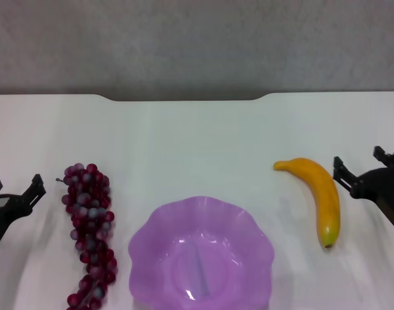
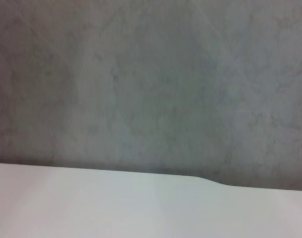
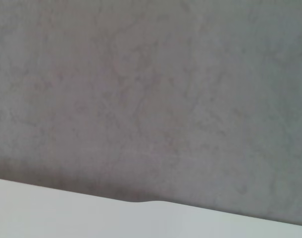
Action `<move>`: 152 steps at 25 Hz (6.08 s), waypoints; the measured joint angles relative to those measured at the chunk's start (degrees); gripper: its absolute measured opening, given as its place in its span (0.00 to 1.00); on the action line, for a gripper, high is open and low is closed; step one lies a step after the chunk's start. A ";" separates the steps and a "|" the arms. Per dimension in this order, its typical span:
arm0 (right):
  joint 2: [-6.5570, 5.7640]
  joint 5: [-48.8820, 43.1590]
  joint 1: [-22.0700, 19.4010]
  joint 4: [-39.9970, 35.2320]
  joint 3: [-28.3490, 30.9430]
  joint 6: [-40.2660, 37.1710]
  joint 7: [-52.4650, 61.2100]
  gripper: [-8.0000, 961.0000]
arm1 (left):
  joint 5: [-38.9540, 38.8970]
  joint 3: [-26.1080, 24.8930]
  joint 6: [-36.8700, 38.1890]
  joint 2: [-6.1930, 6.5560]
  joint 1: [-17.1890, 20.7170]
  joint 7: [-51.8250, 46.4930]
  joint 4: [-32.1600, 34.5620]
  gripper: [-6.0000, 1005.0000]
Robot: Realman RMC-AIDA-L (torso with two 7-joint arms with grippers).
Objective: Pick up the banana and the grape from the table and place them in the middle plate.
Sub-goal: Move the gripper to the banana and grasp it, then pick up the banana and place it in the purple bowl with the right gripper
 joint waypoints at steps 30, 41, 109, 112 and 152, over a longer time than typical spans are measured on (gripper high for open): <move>-3.00 0.16 -8.58 28.07 14.63 13.69 -28.69 0.92 | -2.15 0.19 0.00 0.25 -0.11 0.33 0.22 0.89; -0.57 -0.53 -19.93 56.60 50.90 69.36 -44.72 0.92 | -2.20 -0.02 -0.21 0.33 0.16 0.19 -0.29 0.89; -0.21 -19.61 6.95 22.51 55.61 80.97 -27.67 0.92 | -2.35 0.42 -0.33 0.05 -1.31 0.35 0.14 0.89; -0.25 -18.80 7.02 22.39 54.48 80.37 -27.67 0.92 | -2.31 0.42 -0.32 0.04 -1.61 0.30 0.19 0.89; -0.51 -16.18 -2.86 43.69 47.41 82.29 -27.60 0.52 | -2.27 0.00 -0.33 0.25 -0.51 -0.04 -0.09 0.89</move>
